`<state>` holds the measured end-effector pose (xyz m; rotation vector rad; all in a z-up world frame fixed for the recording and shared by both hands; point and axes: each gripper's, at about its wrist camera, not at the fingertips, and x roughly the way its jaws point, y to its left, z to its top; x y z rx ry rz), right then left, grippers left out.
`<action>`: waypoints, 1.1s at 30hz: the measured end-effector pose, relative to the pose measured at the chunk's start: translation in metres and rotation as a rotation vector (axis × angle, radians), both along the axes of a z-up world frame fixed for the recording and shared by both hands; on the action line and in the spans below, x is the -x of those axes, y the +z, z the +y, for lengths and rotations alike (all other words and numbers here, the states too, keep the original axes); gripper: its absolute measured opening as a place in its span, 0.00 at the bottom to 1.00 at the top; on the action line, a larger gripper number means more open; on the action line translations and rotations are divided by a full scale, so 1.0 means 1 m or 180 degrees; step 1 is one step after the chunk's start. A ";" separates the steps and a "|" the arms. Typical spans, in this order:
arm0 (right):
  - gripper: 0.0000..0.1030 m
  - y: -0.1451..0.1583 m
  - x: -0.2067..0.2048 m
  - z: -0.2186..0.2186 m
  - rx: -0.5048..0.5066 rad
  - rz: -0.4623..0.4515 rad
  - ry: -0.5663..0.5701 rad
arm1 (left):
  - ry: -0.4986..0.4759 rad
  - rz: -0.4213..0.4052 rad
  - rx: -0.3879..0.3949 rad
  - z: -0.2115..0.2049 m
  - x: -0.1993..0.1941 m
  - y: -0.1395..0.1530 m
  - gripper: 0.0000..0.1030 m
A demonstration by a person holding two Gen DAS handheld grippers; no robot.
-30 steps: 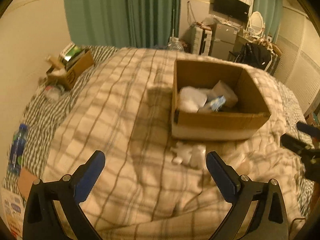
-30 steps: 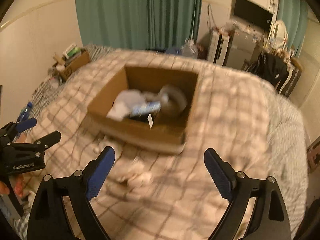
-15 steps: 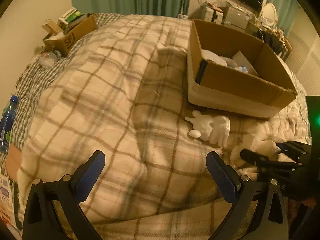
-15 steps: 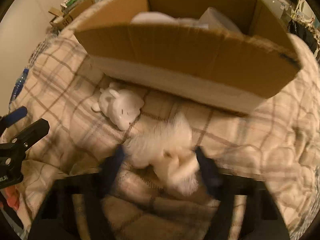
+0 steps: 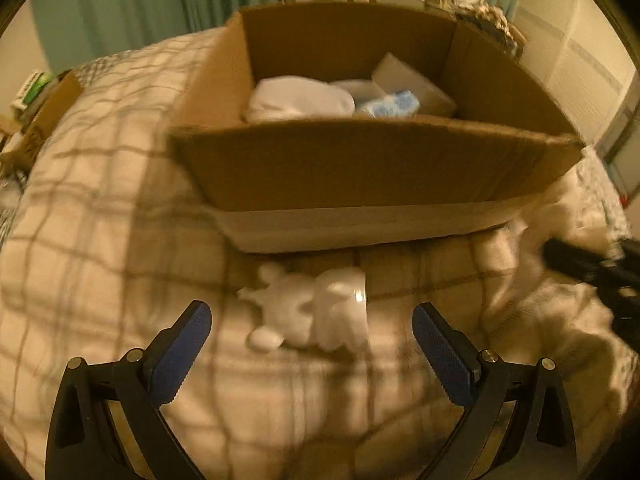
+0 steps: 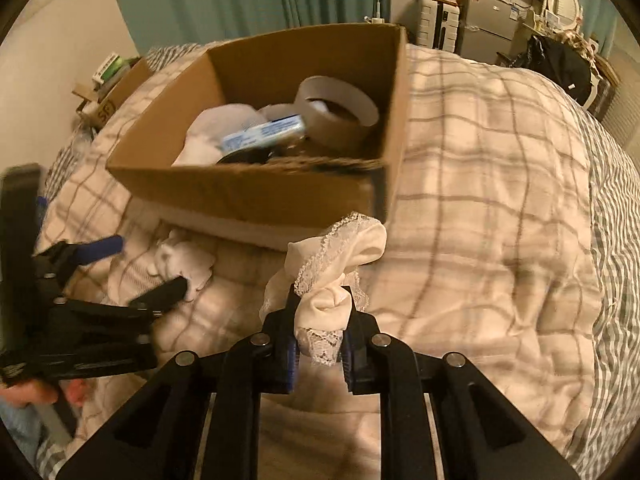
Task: Organize objects
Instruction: 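Grasp the white figurine with the left gripper while the right grasps the lace cloth, then drop the figurine and lace cloth into the box and open both grippers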
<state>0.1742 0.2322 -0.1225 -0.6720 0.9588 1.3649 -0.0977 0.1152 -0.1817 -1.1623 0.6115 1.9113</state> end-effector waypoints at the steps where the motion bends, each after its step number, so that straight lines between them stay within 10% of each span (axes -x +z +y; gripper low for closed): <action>1: 0.15 0.000 -0.002 0.000 -0.0011 -0.0019 0.0006 | 0.0005 0.0004 0.0019 0.004 0.002 -0.005 0.98; 9: 0.15 -0.007 0.001 0.008 0.0050 0.0038 0.0058 | 0.0037 -0.0202 0.0013 0.012 0.010 -0.022 0.66; 33: 0.15 0.130 0.026 -0.072 -0.0684 -0.0168 0.0156 | 0.0111 0.0229 -0.0692 -0.044 -0.061 0.155 0.65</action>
